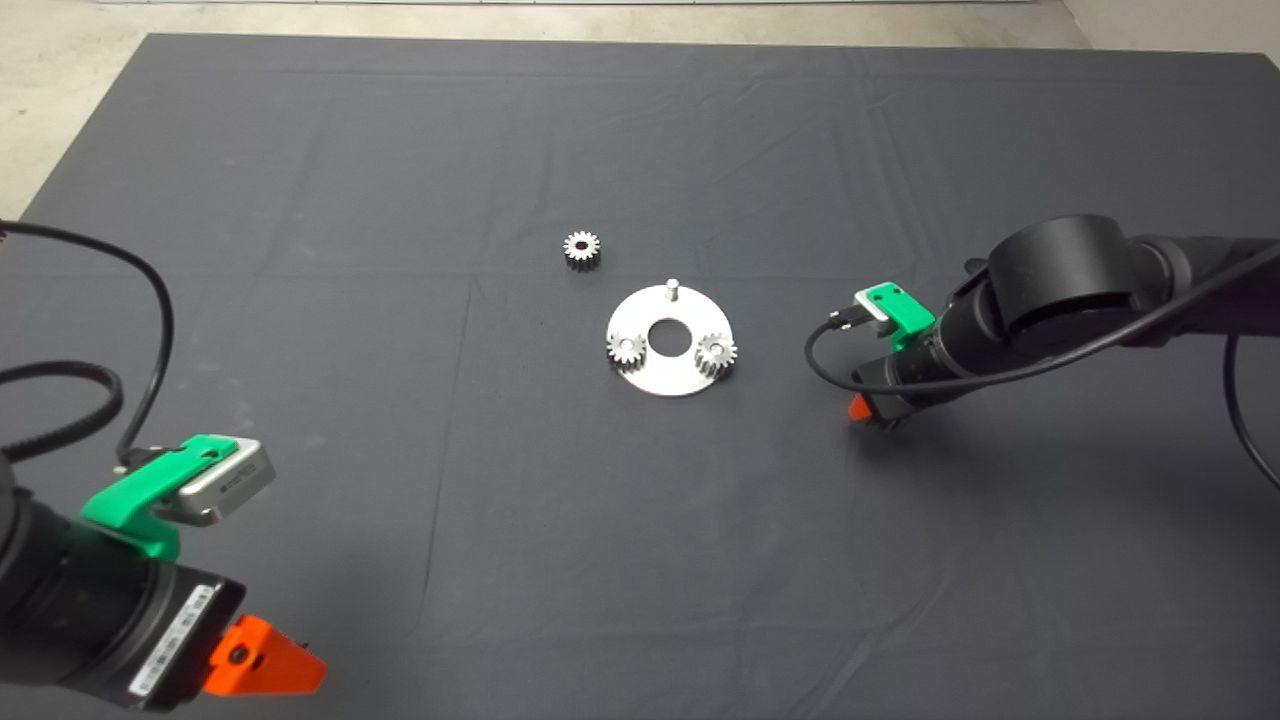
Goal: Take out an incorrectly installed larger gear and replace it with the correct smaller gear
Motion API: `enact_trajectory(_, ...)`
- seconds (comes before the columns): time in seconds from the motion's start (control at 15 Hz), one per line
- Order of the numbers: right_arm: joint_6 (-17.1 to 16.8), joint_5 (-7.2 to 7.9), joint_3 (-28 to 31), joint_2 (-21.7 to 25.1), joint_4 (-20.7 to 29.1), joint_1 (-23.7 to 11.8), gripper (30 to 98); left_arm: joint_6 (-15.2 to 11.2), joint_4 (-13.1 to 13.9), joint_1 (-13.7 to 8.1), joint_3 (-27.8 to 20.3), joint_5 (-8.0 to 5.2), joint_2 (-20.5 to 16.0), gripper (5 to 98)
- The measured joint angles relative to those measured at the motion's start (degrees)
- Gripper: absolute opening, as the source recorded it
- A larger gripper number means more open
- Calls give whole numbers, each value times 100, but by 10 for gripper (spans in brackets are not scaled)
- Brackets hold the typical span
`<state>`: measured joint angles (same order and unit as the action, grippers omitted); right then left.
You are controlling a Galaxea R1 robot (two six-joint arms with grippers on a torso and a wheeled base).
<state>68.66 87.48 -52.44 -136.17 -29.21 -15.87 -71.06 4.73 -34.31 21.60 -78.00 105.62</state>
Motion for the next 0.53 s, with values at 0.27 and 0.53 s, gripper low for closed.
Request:
enact_trajectory(0.27, 2, 0, 0, -2, -22, -20, 531, 0, 0, -1, 0, 0, 0, 983)
enact_trajectory(0.53, 28, 15, 29, 0, -77, -20, 574, 0, 0, 1, 0, 2, 0, 983)
